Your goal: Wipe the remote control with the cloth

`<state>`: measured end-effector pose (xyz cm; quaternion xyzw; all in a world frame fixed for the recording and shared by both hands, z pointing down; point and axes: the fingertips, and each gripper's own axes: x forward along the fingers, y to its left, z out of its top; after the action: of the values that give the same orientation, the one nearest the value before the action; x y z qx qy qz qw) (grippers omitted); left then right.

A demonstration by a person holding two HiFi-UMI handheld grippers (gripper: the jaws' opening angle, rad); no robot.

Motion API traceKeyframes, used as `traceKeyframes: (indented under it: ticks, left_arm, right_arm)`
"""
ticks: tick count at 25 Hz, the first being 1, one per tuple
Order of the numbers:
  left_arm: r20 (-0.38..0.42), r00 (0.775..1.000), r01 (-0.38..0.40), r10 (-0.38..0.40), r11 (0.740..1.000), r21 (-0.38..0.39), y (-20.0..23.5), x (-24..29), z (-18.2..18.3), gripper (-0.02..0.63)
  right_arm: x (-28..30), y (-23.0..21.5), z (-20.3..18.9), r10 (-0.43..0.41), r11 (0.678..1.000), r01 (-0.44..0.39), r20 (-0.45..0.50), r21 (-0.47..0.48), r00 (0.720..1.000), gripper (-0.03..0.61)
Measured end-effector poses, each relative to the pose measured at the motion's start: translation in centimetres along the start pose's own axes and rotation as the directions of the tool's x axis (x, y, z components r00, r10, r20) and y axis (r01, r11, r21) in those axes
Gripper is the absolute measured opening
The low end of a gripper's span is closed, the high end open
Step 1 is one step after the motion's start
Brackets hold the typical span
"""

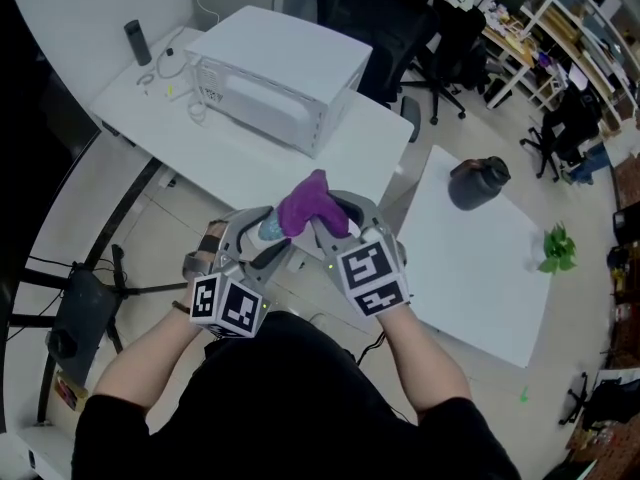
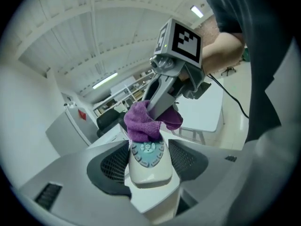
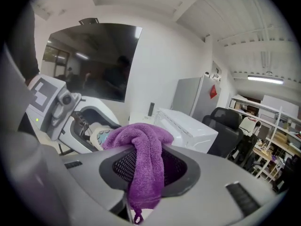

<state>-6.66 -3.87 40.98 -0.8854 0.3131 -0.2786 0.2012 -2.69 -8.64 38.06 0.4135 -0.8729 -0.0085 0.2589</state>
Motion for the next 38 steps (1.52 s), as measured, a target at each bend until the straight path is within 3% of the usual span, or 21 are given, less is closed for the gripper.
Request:
traceKeyframes:
  ticks: [1, 2, 3, 4, 5, 7, 8, 9, 11, 12, 14, 16, 18, 25, 29, 34, 38]
  left_arm:
    - [0.016, 1.000, 0.012, -0.011, 0.996, -0.088, 0.4, 0.1, -0.1, 0.252]
    - [0.046, 0.999, 0.034, -0.025, 0.976, -0.217, 1.0, 0.2, -0.4, 0.252]
    - [0.092, 0.995, 0.066, -0.033, 0.922, -0.383, 1.9, 0.2, -0.8, 0.252]
    - [0.149, 0.989, 0.102, -0.021, 0.821, -0.561, 3.1, 0.3, -1.3, 0.252]
    - [0.209, 0.978, 0.144, 0.013, 0.683, -0.716, 4.5, 0.2, -1.7, 0.252]
    - [0.309, 0.945, 0.241, 0.111, 0.405, -0.882, 6.9, -0.3, -1.9, 0.252]
    - [0.351, 0.923, 0.295, 0.157, 0.296, -0.909, 7.8, -0.5, -1.7, 0.252]
    - [0.393, 0.898, 0.354, 0.197, 0.204, -0.913, 8.5, -0.8, -1.5, 0.252]
    - [0.480, 0.838, 0.484, 0.260, 0.052, -0.874, 9.2, -1.1, -0.9, 0.252]
    - [0.515, 0.809, 0.539, 0.282, -0.008, -0.842, 9.4, -1.1, -0.6, 0.252]
    - [0.562, 0.771, 0.608, 0.301, -0.083, -0.790, 9.3, -1.2, 0.1, 0.252]
    - [0.589, 0.754, 0.639, 0.291, -0.118, -0.760, 8.9, -1.2, 0.6, 0.252]
    - [0.609, 0.746, 0.655, 0.269, -0.133, -0.744, 8.2, -1.2, 1.0, 0.252]
    - [0.661, 0.727, 0.686, 0.185, -0.149, -0.712, 5.7, -1.8, 1.8, 0.253]
    - [0.666, 0.726, 0.687, 0.171, -0.149, -0.711, 5.1, -1.8, 1.9, 0.252]
    - [0.638, 0.732, 0.676, 0.241, -0.134, -0.725, 8.1, -1.7, 1.0, 0.252]
    - [0.649, 0.715, 0.692, 0.259, -0.134, -0.709, 8.8, -1.9, 1.7, 0.252]
  right_arm:
    - [-0.7, -0.6, 0.9, -0.012, 0.999, 0.010, 0.052, 0.033, 0.999, 0.129]
    - [-1.5, -1.3, 1.8, -0.023, 0.996, 0.012, 0.119, 0.089, 0.993, 0.129]
    - [-2.3, -2.0, 2.5, -0.035, 0.986, 0.002, 0.194, 0.166, 0.980, 0.129]
    - [-3.1, -2.8, 3.1, -0.047, 0.967, -0.022, 0.264, 0.253, 0.963, 0.129]
    - [-3.5, -3.3, 3.3, -0.053, 0.939, -0.062, 0.321, 0.338, 0.946, 0.129]
    - [-3.6, -3.1, 3.0, -0.035, 0.871, -0.162, 0.388, 0.464, 0.921, 0.129]
    - [-3.3, -2.5, 2.6, -0.015, 0.842, -0.205, 0.400, 0.500, 0.916, 0.127]
    - [-2.9, -1.7, 2.1, 0.012, 0.819, -0.242, 0.406, 0.521, 0.914, 0.127]
    - [-1.9, 0.6, 1.6, 0.080, 0.787, -0.310, 0.410, 0.533, 0.909, 0.127]
    - [-1.5, 1.8, 1.5, 0.114, 0.779, -0.337, 0.409, 0.528, 0.905, 0.127]
    - [-0.7, 3.9, 1.5, 0.178, 0.779, -0.376, 0.399, 0.501, 0.900, 0.127]
    - [-0.2, 5.3, 1.7, 0.225, 0.791, -0.399, 0.386, 0.464, 0.894, 0.127]
    - [-0.1, 5.6, 1.9, 0.234, 0.804, -0.399, 0.383, 0.440, 0.893, 0.127]
    - [-0.4, 0.7, 3.0, 0.129, 0.847, -0.305, 0.388, 0.435, 0.912, 0.127]
    - [-1.4, -1.3, 3.9, 0.079, 0.858, -0.274, 0.415, 0.434, 0.906, 0.127]
    - [-1.7, 2.9, 3.5, 0.189, 0.866, -0.346, 0.403, 0.362, 0.896, 0.127]
    - [-1.1, 5.7, 2.6, 0.273, 0.851, -0.401, 0.366, 0.338, 0.890, 0.127]
